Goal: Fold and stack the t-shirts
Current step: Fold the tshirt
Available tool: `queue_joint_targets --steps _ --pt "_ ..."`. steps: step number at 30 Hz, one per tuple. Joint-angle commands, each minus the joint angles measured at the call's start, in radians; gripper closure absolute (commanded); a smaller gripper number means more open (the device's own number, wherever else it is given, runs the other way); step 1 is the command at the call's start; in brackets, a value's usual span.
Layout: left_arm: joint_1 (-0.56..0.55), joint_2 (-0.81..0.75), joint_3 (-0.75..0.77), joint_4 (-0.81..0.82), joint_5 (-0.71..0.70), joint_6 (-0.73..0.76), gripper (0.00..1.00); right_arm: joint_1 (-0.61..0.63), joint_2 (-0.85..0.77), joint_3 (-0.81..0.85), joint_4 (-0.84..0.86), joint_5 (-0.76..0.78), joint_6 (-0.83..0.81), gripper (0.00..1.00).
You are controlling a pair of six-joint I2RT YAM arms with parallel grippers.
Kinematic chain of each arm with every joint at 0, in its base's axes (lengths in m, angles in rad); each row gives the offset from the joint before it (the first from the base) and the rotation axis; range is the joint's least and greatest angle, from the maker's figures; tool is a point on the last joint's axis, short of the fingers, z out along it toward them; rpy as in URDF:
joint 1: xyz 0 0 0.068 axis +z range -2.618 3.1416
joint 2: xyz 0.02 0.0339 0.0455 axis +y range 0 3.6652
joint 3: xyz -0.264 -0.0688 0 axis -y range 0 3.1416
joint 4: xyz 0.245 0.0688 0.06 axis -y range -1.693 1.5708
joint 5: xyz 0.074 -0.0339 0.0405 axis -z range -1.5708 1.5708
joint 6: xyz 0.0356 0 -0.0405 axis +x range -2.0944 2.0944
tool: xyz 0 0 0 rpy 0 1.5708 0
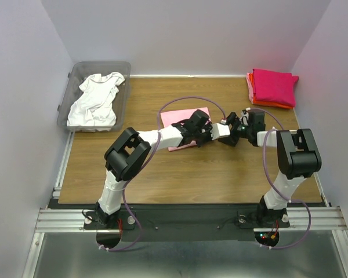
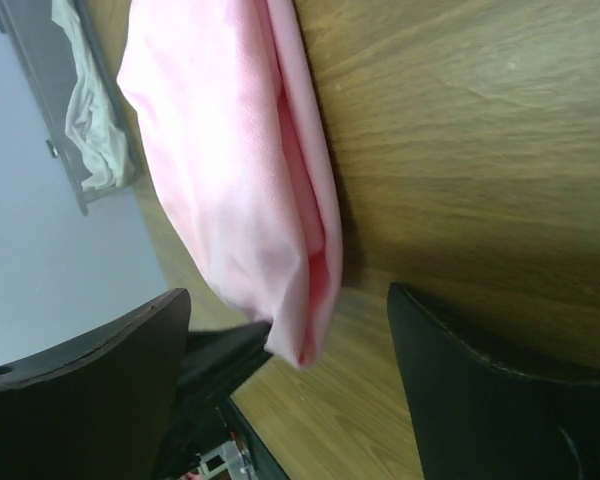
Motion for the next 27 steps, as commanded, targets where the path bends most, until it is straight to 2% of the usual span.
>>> queue_joint_targets --steps 1,5,9,16,19,27 --pt "0.003 -0.087 0.073 0.014 0.059 -0.049 1.0 0.044 0.054 -0.015 0.115 0.089 0.089 0.17" --pt "0.006 -0.094 0.08 0.014 0.079 -0.06 1.0 0.064 0.12 0.004 0.164 0.103 0.14 0.22" --pt "0.007 -0.105 0.073 0.012 0.097 -0.059 1.0 0.064 0.146 0.016 0.194 0.144 0.187 0.32" --pt "0.009 -0.108 0.07 0.007 0.123 -0.057 1.0 0.068 0.233 0.087 0.254 0.195 0.233 0.39" --pt "0.01 -0.101 0.076 0.006 0.111 -0.051 1.0 0.074 0.263 0.108 0.286 0.19 0.258 0.48" --pt "0.013 -0.096 0.067 0.006 0.126 -0.051 1.0 0.089 0.31 0.122 0.325 0.236 0.25 0.51"
